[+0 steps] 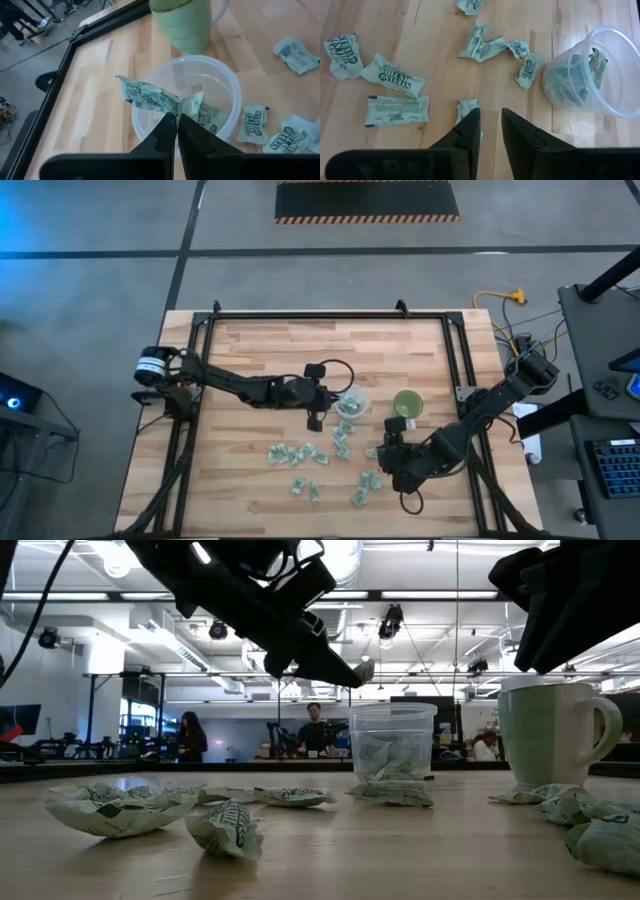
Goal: Pick and place Stevia / Truvia into bins
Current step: Put the green stevia packet into the transparent container
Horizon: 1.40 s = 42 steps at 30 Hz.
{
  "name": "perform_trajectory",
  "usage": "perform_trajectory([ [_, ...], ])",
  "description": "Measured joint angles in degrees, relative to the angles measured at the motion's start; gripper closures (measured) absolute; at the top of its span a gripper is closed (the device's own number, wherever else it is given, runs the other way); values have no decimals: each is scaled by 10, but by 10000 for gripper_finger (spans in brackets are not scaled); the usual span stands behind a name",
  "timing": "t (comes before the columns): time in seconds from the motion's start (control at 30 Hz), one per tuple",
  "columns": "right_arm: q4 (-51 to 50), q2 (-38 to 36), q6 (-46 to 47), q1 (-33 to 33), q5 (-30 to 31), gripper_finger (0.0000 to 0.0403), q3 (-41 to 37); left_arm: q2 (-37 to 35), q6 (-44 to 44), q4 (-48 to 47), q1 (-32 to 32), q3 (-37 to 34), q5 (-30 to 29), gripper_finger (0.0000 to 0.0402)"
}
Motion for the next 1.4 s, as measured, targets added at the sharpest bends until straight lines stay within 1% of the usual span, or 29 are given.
perform_trajectory([
  [0.13,1,0,0,0,2,332,0,0,0,14,1,0,9,402],
  [0.27,4,0,0,0,3,328,0,0,0,29,1,0,32,402],
  [0.43,8,0,-3,0,3,332,0,7,0,75,1,0,36,402],
  [0.57,11,0,-2,0,3,337,0,11,2,82,1,0,36,399],
  [0.7,11,0,-3,0,3,337,0,18,2,80,1,3,36,370],
  [0.87,11,0,-1,0,3,331,0,23,2,84,1,6,35,314],
  [0.93,11,0,16,0,1,329,0,21,1,83,1,6,34,294],
  [1.03,12,0,50,0,-33,326,-4,10,-4,68,0,5,29,272],
  [1.13,19,2,73,0,-62,323,-18,-12,-7,17,-5,5,27,260],
  [1.27,52,13,84,0,-88,324,-46,-43,-47,-56,-16,4,28,258],
  [1.33,60,21,84,0,-91,325,-53,-63,-69,-93,-21,-2,28,257],
  [1.4,60,31,83,-2,-90,323,-55,-78,-90,-110,-28,-6,27,257],
])
